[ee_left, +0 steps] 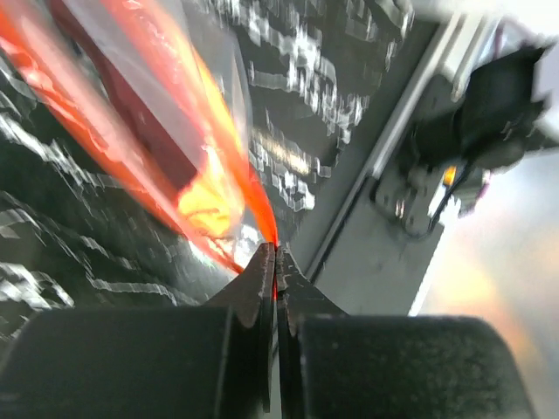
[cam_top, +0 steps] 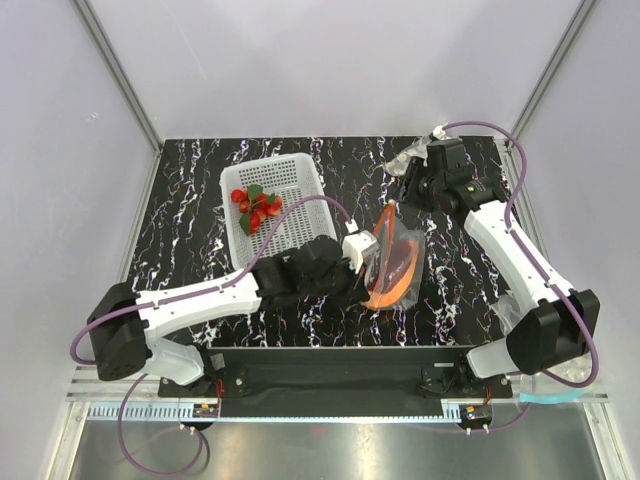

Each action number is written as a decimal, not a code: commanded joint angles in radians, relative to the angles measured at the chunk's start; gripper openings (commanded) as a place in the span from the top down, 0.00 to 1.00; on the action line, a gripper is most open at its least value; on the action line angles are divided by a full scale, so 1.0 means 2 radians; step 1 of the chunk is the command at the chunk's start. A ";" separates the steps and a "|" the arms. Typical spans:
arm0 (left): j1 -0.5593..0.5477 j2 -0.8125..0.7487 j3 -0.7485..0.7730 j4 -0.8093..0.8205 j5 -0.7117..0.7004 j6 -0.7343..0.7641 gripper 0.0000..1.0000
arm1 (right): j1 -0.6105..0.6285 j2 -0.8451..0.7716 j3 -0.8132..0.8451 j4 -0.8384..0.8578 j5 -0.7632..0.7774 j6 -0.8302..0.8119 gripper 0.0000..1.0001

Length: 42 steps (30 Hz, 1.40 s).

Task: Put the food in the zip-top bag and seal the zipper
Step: Place the fake food in the zipper food storage bag.

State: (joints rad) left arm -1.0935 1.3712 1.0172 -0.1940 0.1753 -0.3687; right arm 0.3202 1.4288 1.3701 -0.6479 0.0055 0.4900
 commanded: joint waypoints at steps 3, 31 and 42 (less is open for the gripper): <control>-0.006 -0.036 -0.009 0.028 0.011 -0.009 1.00 | -0.006 -0.015 0.026 0.039 -0.044 -0.022 0.39; -0.006 -0.090 -0.027 0.017 -0.054 0.039 1.00 | 0.188 -0.012 0.047 -0.151 0.055 -0.006 0.49; -0.006 -0.093 -0.020 0.007 -0.063 0.044 1.00 | 0.190 0.003 0.030 -0.135 0.039 -0.009 0.58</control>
State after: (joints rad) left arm -1.1034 1.2125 0.9546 -0.2173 0.0746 -0.2951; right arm 0.6918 1.4246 1.4281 -0.9329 0.0864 0.4683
